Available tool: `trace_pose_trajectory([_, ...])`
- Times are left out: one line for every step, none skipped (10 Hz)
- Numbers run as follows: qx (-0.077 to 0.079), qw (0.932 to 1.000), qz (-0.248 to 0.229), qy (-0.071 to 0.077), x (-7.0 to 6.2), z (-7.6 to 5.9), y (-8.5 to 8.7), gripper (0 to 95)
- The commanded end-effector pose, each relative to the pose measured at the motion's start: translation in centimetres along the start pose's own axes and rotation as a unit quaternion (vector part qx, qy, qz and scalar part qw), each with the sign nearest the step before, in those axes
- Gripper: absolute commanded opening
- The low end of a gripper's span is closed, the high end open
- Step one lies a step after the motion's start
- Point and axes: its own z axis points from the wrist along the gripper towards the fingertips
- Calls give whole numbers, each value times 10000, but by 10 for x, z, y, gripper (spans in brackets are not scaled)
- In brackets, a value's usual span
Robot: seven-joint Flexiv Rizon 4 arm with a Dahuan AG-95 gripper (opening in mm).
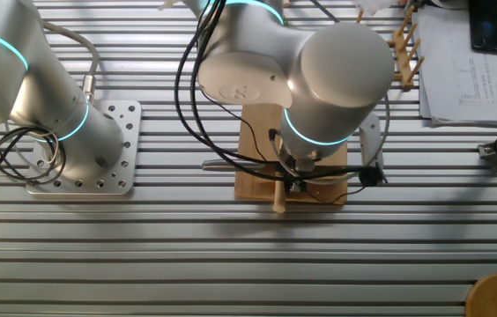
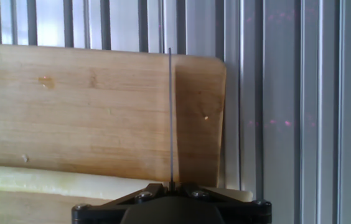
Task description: Chop the scallions
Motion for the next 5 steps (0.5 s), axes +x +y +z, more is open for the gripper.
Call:
trace_pose_trajectory([140, 9998, -110, -120, 5, 0, 1, 0])
trace_pose_trajectory([151, 9997, -117, -144, 6, 2, 1, 0])
trace_pose_trajectory([147, 9997, -108, -148, 6, 3, 1, 0])
trace_pose_trajectory([145, 9997, -109, -161, 6, 4, 1, 0])
trace_pose_trajectory([147, 9997, -115, -164, 5, 5, 1, 0])
